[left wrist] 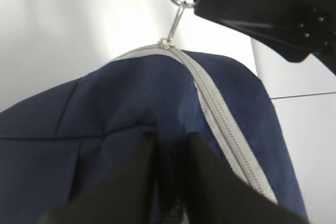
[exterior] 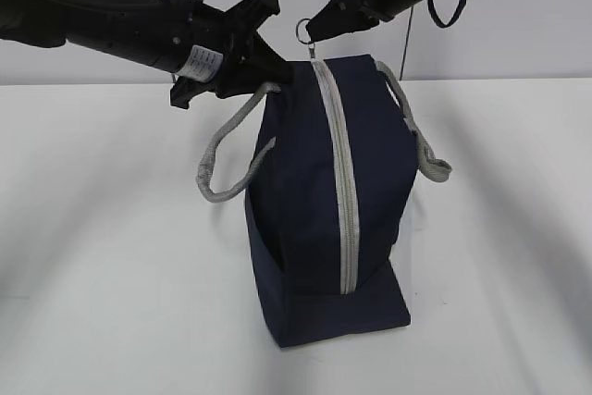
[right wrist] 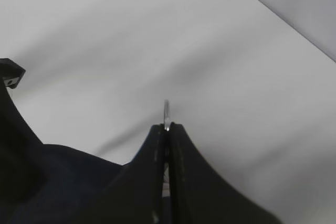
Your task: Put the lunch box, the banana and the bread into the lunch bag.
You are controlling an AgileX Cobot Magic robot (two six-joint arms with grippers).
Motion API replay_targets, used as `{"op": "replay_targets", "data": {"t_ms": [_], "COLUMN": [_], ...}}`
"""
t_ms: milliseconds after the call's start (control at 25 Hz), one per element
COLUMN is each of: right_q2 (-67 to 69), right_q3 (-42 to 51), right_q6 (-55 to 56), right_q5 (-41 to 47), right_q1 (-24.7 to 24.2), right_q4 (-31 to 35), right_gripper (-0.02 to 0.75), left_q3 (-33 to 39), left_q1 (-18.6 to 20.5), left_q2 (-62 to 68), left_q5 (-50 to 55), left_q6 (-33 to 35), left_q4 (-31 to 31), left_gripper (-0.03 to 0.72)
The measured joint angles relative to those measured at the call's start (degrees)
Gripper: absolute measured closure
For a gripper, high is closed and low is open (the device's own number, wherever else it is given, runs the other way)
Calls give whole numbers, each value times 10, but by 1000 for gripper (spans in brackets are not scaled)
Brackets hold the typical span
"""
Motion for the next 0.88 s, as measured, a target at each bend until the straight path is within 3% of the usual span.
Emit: {"op": "replay_targets", "data": {"t_ms": [160,880], "right_q2": [0,28], "right_q3": [0,0], "right_q6": [-8,-47], "right_q5": [1,-19], "right_q1": [0,0], "right_q4": [0,5], "right_gripper": [754,754], "left_q3": [0,-24], "left_q1": [0,1], "left_q2": [0,2], "left_q5": [-4,74], "left_q6": [11,102], "left_q4": [3,-18], "left_gripper": [664,676]}}
